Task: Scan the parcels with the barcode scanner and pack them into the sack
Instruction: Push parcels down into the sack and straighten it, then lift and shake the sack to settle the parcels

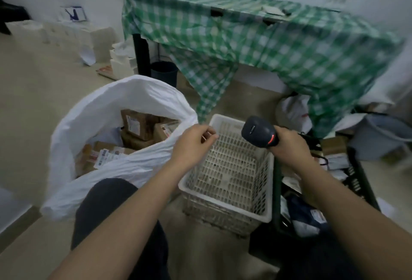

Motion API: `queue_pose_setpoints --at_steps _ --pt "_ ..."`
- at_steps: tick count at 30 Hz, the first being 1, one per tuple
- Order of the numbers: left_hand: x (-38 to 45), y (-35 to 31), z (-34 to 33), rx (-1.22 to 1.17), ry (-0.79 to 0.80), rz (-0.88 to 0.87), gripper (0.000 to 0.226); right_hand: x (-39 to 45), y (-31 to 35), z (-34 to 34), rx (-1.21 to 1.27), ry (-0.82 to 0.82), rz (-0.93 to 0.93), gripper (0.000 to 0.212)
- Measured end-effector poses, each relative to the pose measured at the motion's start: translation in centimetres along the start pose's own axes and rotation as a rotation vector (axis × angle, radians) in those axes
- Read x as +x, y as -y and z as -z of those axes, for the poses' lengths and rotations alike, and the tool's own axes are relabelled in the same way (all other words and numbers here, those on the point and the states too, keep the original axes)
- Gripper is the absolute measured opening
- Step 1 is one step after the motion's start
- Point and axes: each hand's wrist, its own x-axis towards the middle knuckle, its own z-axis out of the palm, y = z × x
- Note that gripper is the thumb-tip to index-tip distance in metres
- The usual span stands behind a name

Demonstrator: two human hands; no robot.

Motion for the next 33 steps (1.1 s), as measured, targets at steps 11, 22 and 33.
queue_pose_setpoints --at_steps 11,22,33 --pt "1.9 -1.5 -17.8 0.008 0.449 0.056 0.02 -5.0 -21.1 -6.3 -0.009 0.37 -0.363 0.052" --pt "3.9 -0.6 -32.2 -0.023 0.608 0.148 0.018 -7.6 -33.6 -16.2 -0.182 0.82 -0.379 0.053" --pt "3.4 -0.9 -31.8 -0.107 0.569 0.219 0.014 -7.2 -30.4 -13.1 0.094 0.639 -0.387 0.041"
